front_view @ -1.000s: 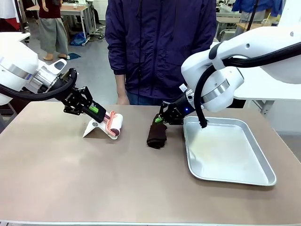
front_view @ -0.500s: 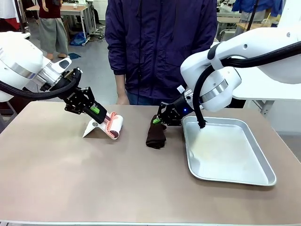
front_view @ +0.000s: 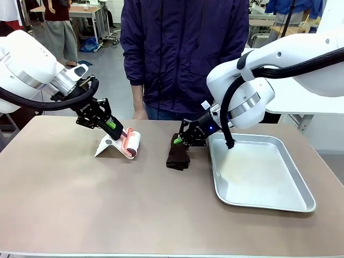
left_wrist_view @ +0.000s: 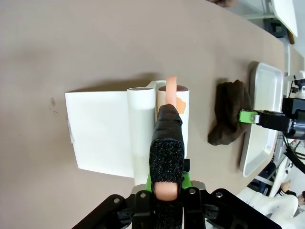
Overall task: Clean the surface of the table.
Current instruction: Return the Lint Roller and towel to their original positions.
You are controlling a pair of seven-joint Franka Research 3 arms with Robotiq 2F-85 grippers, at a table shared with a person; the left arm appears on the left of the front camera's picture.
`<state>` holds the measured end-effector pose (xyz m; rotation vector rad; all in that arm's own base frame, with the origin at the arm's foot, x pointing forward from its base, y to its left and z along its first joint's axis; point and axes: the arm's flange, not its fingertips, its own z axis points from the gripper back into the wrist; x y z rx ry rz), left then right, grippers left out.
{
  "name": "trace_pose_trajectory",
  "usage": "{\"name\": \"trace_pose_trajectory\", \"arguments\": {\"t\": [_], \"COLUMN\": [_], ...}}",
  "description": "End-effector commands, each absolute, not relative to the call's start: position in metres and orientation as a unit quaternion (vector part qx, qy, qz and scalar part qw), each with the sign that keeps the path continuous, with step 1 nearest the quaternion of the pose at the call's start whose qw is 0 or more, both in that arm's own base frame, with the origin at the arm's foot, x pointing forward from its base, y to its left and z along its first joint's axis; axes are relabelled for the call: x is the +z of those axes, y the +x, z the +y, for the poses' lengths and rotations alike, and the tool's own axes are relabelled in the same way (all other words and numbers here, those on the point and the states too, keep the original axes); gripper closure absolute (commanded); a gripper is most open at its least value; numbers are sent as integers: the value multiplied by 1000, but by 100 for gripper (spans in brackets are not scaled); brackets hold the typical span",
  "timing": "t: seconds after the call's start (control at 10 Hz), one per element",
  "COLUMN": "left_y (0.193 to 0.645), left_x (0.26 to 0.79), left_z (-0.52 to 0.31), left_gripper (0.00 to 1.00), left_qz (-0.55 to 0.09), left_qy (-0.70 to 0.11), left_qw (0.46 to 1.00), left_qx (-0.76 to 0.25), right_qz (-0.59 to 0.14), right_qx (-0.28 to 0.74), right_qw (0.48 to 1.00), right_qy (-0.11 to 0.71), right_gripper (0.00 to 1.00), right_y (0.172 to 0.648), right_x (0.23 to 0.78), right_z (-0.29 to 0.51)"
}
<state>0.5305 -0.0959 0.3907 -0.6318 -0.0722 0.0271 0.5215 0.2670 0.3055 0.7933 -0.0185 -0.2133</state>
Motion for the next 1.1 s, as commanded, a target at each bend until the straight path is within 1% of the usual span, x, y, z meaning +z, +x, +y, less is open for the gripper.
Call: {"name": "trace_pose_trajectory", "arguments": {"t": [0.0, 0.2, 0.5, 0.7, 1.0], "left_y": [530, 531, 528, 520, 511], "left_x": [391, 388, 389, 394, 396], "left_z": [-95, -96, -96, -94, -94], "left_gripper": [79, 79, 79, 79, 79], "left_qz": [-26, -18, -26, -62, -84], "left_qy": [-282, -278, -277, -287, -293], "left_qw": [959, 960, 959, 955, 951], "left_qx": [29, 32, 50, 50, 49], "right_qz": [-17, -18, -7, -1, 3], "right_qx": [-110, -114, -119, -119, -119], "right_qw": [913, 913, 912, 911, 911], "right_qy": [393, 391, 394, 394, 396], "right_gripper": [91, 91, 91, 91, 91], "right_y": [525, 527, 530, 532, 532], "right_x": [304, 304, 297, 296, 296], "right_z": [265, 263, 263, 263, 262]}}
